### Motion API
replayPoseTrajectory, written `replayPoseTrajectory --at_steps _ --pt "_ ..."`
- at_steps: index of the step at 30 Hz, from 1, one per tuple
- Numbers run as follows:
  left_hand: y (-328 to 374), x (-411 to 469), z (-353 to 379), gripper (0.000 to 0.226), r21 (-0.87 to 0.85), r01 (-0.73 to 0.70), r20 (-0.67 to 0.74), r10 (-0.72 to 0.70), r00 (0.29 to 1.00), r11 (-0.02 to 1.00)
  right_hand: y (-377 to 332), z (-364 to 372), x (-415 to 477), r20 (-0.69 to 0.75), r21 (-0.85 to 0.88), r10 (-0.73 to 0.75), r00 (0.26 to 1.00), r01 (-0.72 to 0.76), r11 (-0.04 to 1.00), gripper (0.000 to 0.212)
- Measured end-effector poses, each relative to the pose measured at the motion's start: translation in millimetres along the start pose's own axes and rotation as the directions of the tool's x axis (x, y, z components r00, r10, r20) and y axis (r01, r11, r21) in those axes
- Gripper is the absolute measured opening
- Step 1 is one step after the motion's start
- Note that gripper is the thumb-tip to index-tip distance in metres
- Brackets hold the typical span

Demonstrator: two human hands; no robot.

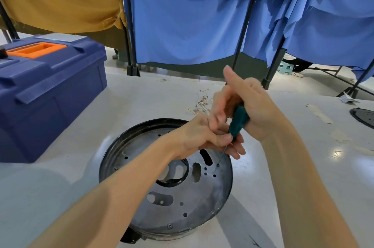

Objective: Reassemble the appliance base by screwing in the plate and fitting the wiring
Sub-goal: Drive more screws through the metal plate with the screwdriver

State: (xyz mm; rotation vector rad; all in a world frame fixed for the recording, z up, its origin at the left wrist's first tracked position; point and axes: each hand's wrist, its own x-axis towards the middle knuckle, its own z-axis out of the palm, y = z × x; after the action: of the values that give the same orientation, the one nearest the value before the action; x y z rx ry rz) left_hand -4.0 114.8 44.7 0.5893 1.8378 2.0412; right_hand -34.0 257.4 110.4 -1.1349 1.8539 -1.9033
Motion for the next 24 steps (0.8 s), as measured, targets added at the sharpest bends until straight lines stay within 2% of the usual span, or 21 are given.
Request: replayPoseTrajectory --at_steps 1,3,5,6,7,9,10,11,12,13,14,15,16,17,18,19,20,22,24 --pt "-1 0 -1 0.017 -0.015 0.002 -0.001 -0.002 1.000 1.000 1 2 2 0.063 0.077 0.049 0.997 -0.054 0.996 0.067" --pt "-4 -2 -4 0.019 -0.040 -0.009 -0.025 0.008 1.000 0.999 3 4 5 0.059 0.176 0.099 0.993 -0.108 0.979 0.069" --pt "-4 -4 -7 0.022 -0.061 -0.043 -0.073 0.038 0.997 0.997 7 7 7 -0.081 0.193 0.103 0.991 -0.085 0.977 0.068" --pt "-4 -3 -7 0.023 -0.069 -0.068 -0.104 0.061 0.993 0.995 9 12 8 -0.195 0.164 0.084 0.977 -0.052 0.985 0.068" --pt "-3 -2 -5 0.023 -0.069 -0.091 -0.129 0.082 0.988 0.993 12 17 9 -0.336 0.106 0.050 0.940 -0.015 0.994 0.069" --pt "-4 1 -1 0.020 -0.047 -0.111 -0.166 0.102 0.981 0.993 20 28 11 -0.629 -0.114 -0.065 0.775 -0.010 0.993 0.075" --pt "-5 2 1 0.019 -0.037 -0.110 -0.181 0.102 0.978 0.993 23 33 12 -0.720 -0.197 -0.118 0.684 -0.039 0.980 0.076" --pt "-6 4 3 0.019 -0.030 -0.106 -0.191 0.099 0.977 0.994 23 34 12 -0.757 -0.215 -0.133 0.640 -0.052 0.975 0.076" --pt "-6 5 4 0.019 -0.029 -0.099 -0.192 0.092 0.977 0.995 23 30 12 -0.747 -0.166 -0.098 0.657 -0.042 0.985 0.075" --pt "-4 5 3 0.017 -0.034 -0.092 -0.188 0.084 0.979 0.995 20 22 12 -0.671 -0.063 -0.021 0.741 -0.028 0.998 0.074" --pt "-3 4 2 0.016 -0.042 -0.085 -0.174 0.076 0.982 0.996 16 12 11 -0.495 0.068 0.075 0.865 -0.047 0.997 0.072" --pt "-3 4 2 0.016 -0.049 -0.080 -0.150 0.072 0.986 0.996 11 2 10 -0.261 0.166 0.148 0.954 -0.107 0.980 0.073" --pt "-3 3 3 0.018 -0.051 -0.074 -0.116 0.068 0.991 0.996 6 -6 8 -0.047 0.216 0.182 0.982 -0.168 0.962 0.074" --pt "-3 3 3 0.019 -0.051 -0.066 -0.082 0.061 0.995 0.997 4 -10 7 0.107 0.259 0.169 0.980 -0.192 0.947 0.075" --pt "-3 3 2 0.019 -0.053 -0.060 -0.053 0.057 0.997 0.997 5 -9 7 0.186 0.315 0.137 0.973 -0.191 0.930 0.073" --pt "-4 2 1 0.018 -0.065 -0.059 -0.038 0.056 0.998 0.996 7 -5 8 0.177 0.344 0.124 0.976 -0.179 0.922 0.071" --pt "-5 1 -1 0.019 -0.083 -0.059 -0.035 0.056 0.998 0.995 9 -1 10 0.106 0.340 0.129 0.986 -0.158 0.927 0.070" --pt "-4 -1 -6 0.020 -0.126 -0.056 -0.062 0.049 0.997 0.990 12 9 13 -0.123 0.246 0.125 0.984 -0.091 0.965 0.069" --pt "-5 -3 -9 0.023 -0.149 -0.061 -0.132 0.042 0.990 0.987 16 21 15 -0.403 0.126 0.069 0.913 -0.020 0.992 0.071"
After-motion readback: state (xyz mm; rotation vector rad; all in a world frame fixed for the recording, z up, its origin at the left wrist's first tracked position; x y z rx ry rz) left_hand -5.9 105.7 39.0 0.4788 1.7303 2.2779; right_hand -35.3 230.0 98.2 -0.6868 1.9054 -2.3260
